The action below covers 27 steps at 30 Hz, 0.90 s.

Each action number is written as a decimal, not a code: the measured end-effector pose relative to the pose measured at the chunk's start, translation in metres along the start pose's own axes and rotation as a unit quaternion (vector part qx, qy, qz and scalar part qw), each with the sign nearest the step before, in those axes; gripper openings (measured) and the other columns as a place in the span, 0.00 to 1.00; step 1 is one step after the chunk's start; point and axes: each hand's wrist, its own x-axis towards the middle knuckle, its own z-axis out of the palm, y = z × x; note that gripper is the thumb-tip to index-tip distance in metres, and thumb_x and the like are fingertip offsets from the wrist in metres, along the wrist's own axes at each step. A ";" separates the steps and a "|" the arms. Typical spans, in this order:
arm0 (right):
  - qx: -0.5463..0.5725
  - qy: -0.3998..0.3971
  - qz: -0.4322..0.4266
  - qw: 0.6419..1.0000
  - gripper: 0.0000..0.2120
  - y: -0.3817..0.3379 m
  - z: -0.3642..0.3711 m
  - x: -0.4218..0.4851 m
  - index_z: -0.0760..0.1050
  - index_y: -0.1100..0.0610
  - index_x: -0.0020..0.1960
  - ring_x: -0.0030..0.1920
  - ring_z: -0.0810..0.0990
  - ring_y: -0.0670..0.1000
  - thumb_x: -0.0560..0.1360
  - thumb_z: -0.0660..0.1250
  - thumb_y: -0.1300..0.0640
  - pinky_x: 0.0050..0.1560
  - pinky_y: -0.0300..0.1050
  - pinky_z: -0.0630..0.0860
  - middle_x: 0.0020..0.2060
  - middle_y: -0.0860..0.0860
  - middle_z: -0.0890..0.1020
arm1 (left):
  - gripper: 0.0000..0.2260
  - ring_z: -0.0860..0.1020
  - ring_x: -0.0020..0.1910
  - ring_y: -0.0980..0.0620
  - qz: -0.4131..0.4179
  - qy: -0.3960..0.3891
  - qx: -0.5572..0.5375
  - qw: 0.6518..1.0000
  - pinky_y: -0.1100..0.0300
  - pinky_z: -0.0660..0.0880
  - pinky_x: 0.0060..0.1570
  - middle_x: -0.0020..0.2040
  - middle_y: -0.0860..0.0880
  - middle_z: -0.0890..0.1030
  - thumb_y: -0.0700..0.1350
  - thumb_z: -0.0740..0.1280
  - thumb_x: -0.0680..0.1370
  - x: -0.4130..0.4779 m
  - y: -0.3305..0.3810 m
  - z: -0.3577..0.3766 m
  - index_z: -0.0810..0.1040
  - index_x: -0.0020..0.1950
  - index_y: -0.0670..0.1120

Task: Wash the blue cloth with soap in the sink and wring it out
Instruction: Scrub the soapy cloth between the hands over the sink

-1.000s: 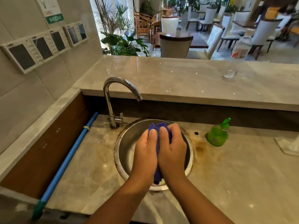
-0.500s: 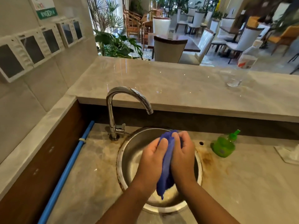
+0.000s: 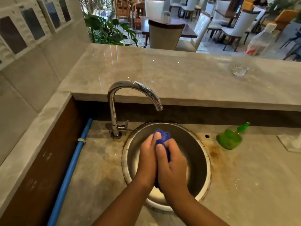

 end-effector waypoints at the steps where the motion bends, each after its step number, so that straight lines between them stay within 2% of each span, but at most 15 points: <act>1: 0.000 0.015 0.004 1.000 0.10 0.004 0.002 0.008 0.71 0.47 0.41 0.32 0.77 0.47 0.81 0.60 0.50 0.31 0.38 0.73 0.34 0.45 0.78 | 0.16 0.76 0.33 0.50 0.002 -0.005 0.015 1.000 0.55 0.75 0.36 0.32 0.50 0.78 0.53 0.61 0.83 -0.002 -0.001 0.000 0.77 0.37 0.49; 4: 0.053 0.073 0.095 0.991 0.12 0.022 0.002 0.037 0.72 0.56 0.41 0.31 0.74 0.47 0.83 0.59 0.55 0.34 0.44 0.74 0.33 0.52 0.77 | 0.12 0.83 0.41 0.50 0.023 -0.041 0.056 0.997 0.54 0.80 0.44 0.41 0.49 0.85 0.52 0.60 0.83 -0.012 -0.004 0.001 0.81 0.49 0.51; 6: 0.086 0.088 0.119 0.985 0.12 0.021 0.002 0.034 0.72 0.58 0.42 0.31 0.75 0.47 0.83 0.59 0.56 0.34 0.41 0.75 0.32 0.53 0.77 | 0.12 0.83 0.40 0.48 0.053 -0.039 0.090 0.994 0.54 0.81 0.44 0.42 0.45 0.84 0.52 0.60 0.83 -0.014 0.001 0.001 0.81 0.50 0.50; 9: 0.071 0.051 0.069 0.994 0.11 0.005 0.011 0.006 0.71 0.53 0.40 0.31 0.74 0.45 0.82 0.61 0.55 0.31 0.40 0.74 0.32 0.48 0.77 | 0.15 0.77 0.35 0.44 0.085 0.023 0.101 0.991 0.49 0.77 0.38 0.37 0.41 0.79 0.54 0.60 0.84 -0.001 0.006 -0.008 0.78 0.45 0.45; 12: 0.022 0.017 0.010 1.000 0.10 0.008 0.013 0.006 0.71 0.51 0.41 0.31 0.75 0.47 0.81 0.61 0.53 0.30 0.40 0.73 0.33 0.47 0.77 | 0.15 0.77 0.37 0.45 0.044 0.037 0.077 0.995 0.46 0.77 0.42 0.37 0.45 0.79 0.55 0.60 0.83 0.003 0.001 -0.007 0.78 0.45 0.47; 16: 0.079 0.053 0.086 0.992 0.11 0.026 -0.002 0.041 0.71 0.56 0.41 0.30 0.72 0.44 0.83 0.60 0.58 0.31 0.39 0.72 0.32 0.51 0.76 | 0.14 0.81 0.40 0.46 0.035 -0.005 0.078 0.996 0.50 0.79 0.43 0.42 0.41 0.83 0.53 0.61 0.83 -0.010 -0.004 0.008 0.80 0.49 0.46; 19: 0.033 -0.008 -0.003 0.999 0.11 0.016 -0.005 0.018 0.69 0.50 0.40 0.30 0.72 0.44 0.81 0.61 0.54 0.31 0.36 0.70 0.33 0.47 0.76 | 0.19 0.77 0.37 0.45 0.043 0.045 0.068 0.996 0.45 0.77 0.42 0.38 0.40 0.78 0.60 0.63 0.80 0.000 0.003 0.004 0.78 0.45 0.44; 20: 0.019 -0.036 -0.032 0.999 0.11 0.010 -0.005 0.008 0.68 0.47 0.39 0.31 0.73 0.43 0.80 0.61 0.53 0.32 0.34 0.69 0.34 0.44 0.76 | 0.19 0.75 0.35 0.46 0.027 0.065 0.057 0.996 0.47 0.75 0.41 0.36 0.43 0.77 0.60 0.63 0.80 0.004 0.003 0.002 0.77 0.44 0.44; 22: 0.024 -0.045 -0.059 0.997 0.11 0.007 -0.007 0.004 0.68 0.45 0.39 0.32 0.74 0.42 0.79 0.62 0.52 0.32 0.31 0.68 0.33 0.41 0.76 | 0.16 0.75 0.33 0.50 -0.017 0.072 0.013 0.997 0.52 0.74 0.39 0.33 0.48 0.77 0.55 0.61 0.82 0.005 0.001 0.007 0.77 0.41 0.46; 24: 0.035 -0.009 -0.031 0.999 0.10 0.016 -0.011 0.022 0.69 0.48 0.40 0.30 0.74 0.44 0.81 0.61 0.53 0.30 0.33 0.69 0.30 0.43 0.75 | 0.15 0.80 0.37 0.48 -0.020 0.056 0.006 0.998 0.52 0.77 0.42 0.36 0.46 0.82 0.51 0.59 0.84 -0.004 -0.005 0.019 0.79 0.45 0.46; 27: 0.086 0.022 0.058 0.994 0.12 0.033 -0.019 0.042 0.70 0.53 0.41 0.29 0.73 0.43 0.83 0.59 0.57 0.30 0.36 0.71 0.31 0.45 0.75 | 0.14 0.84 0.42 0.47 0.004 0.038 0.027 0.999 0.54 0.81 0.45 0.42 0.46 0.86 0.51 0.59 0.84 -0.020 -0.009 0.031 0.81 0.52 0.46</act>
